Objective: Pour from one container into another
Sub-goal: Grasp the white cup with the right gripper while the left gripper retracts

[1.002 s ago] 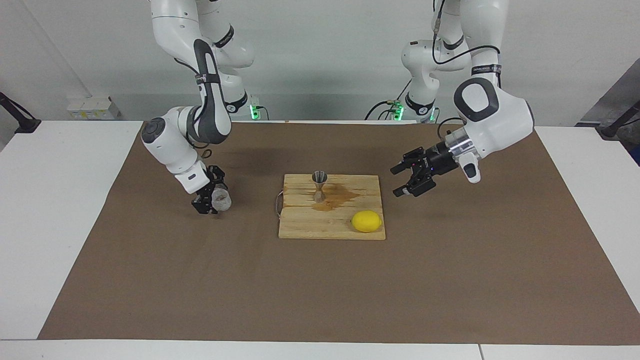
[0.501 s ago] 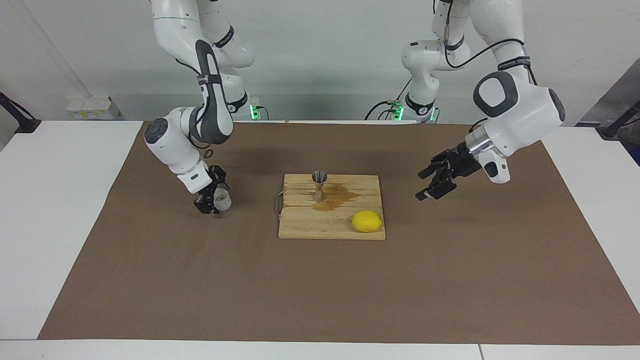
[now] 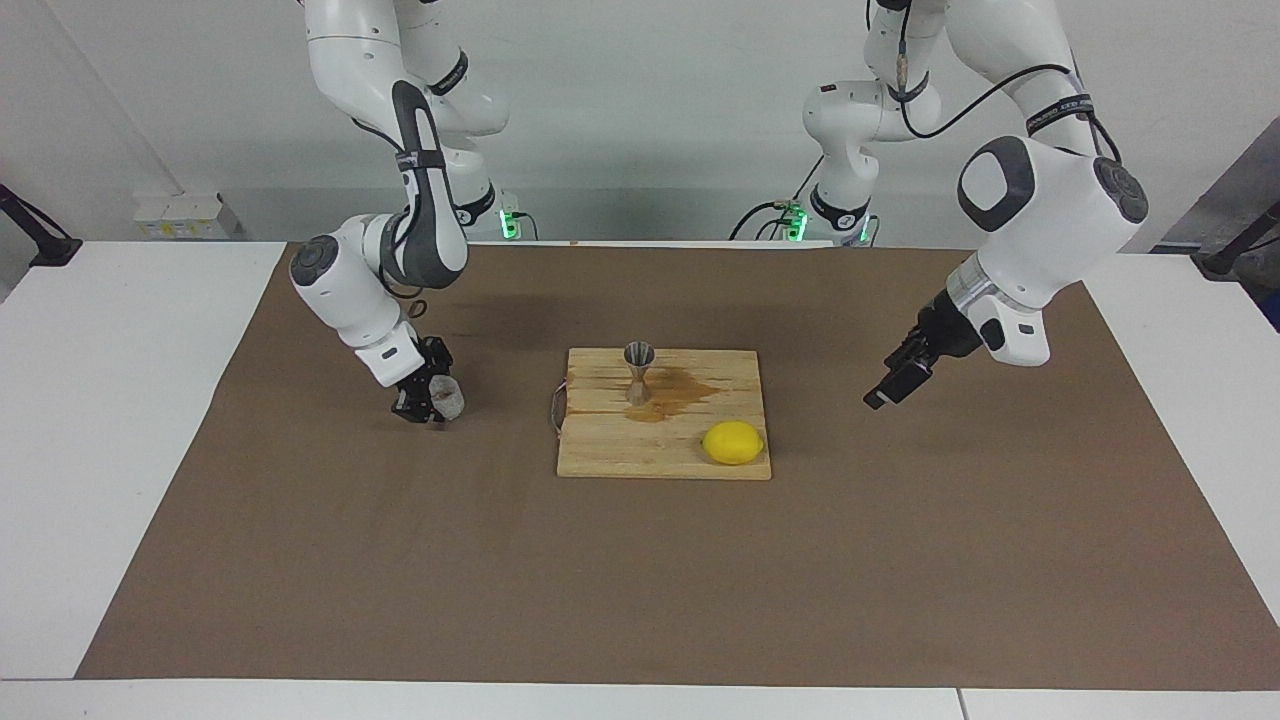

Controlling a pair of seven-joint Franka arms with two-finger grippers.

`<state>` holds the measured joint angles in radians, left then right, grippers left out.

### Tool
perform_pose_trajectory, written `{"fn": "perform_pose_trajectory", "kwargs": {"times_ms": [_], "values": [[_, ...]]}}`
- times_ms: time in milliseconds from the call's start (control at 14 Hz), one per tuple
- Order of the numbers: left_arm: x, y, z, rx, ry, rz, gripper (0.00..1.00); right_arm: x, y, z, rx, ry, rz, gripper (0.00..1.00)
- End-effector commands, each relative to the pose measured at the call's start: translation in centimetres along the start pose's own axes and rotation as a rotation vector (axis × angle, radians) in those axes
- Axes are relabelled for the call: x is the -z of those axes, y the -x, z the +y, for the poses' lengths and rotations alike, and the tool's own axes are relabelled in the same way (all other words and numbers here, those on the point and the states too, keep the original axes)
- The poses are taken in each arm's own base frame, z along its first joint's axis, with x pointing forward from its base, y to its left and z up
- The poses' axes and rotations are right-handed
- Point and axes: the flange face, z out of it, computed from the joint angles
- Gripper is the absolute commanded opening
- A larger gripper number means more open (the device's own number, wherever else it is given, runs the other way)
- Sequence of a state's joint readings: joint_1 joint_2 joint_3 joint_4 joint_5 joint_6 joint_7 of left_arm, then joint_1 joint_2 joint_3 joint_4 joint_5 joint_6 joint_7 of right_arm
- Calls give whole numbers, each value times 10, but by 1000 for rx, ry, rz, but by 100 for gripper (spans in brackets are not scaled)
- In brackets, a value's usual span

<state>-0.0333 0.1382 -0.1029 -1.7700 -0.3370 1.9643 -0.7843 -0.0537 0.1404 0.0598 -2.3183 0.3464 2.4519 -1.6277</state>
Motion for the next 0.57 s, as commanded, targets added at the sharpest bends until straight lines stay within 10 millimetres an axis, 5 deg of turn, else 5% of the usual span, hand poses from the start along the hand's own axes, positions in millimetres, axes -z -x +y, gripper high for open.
{"fn": "perform_pose_trajectory", "kwargs": {"times_ms": [0,215,501], "values": [[23,-12,-11,-151,-48,45,100,2,-4,-2,16,18,18,37],[52,-30,-20,-315,-78,97,100,11,-12,3,-7,39,24,35],[84,-48,-30,-559,-85,116,100,30,-60,8,-58,76,46,34]]}}
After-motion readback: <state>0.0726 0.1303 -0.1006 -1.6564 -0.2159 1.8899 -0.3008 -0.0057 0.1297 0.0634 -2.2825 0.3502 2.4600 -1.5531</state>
